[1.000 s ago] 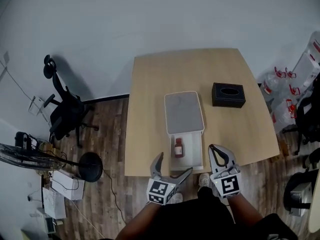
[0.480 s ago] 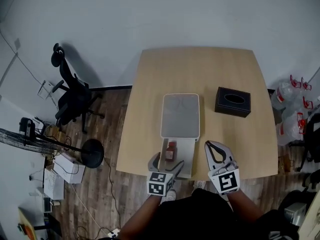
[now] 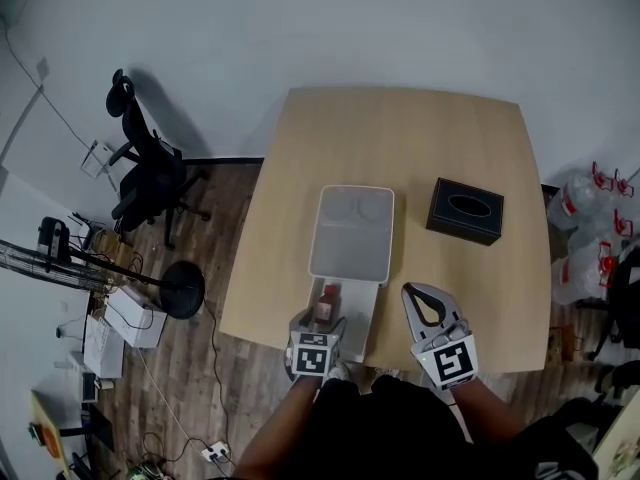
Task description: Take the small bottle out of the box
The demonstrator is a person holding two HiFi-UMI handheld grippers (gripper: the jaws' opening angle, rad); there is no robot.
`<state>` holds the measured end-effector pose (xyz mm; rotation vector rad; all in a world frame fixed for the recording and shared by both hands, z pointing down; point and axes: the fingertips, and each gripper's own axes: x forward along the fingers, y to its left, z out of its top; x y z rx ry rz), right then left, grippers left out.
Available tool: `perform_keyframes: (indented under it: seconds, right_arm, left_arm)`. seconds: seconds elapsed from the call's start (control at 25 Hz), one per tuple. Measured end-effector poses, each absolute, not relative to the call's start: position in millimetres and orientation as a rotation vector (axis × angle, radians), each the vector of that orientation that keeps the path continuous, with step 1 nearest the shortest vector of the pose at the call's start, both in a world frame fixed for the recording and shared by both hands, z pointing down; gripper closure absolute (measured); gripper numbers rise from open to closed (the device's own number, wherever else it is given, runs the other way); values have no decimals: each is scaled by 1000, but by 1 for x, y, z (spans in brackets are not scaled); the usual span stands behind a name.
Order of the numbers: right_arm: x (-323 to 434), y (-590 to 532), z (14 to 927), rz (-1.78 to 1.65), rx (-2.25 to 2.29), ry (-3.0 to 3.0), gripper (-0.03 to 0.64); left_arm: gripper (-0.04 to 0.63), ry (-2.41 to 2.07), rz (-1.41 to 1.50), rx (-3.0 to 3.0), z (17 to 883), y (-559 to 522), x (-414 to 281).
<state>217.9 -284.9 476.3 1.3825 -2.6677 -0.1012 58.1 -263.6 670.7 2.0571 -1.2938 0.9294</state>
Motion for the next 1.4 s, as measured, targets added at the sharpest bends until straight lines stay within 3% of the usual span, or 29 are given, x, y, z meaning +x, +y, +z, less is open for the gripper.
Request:
perform_keyframes:
  seconds: [0.24, 0.44, 1.0, 1.4]
  right_arm:
    - [218, -296, 470, -81, 1371, -2698, 603]
    - [215, -302, 470, -60, 1366, -2698, 603]
    - [216, -311, 462, -45, 1400, -2734, 603]
    - [219, -312, 457, -63, 1410, -2741, 603]
  left_arm:
    - [267, -1269, 1016, 2000, 690, -273, 55]
    - [332, -1232, 1069, 1938, 700, -277, 55]
    - [328, -1145, 1222, 1869, 724, -283, 68]
    - [365, -1123, 1214, 1857, 733, -285, 77]
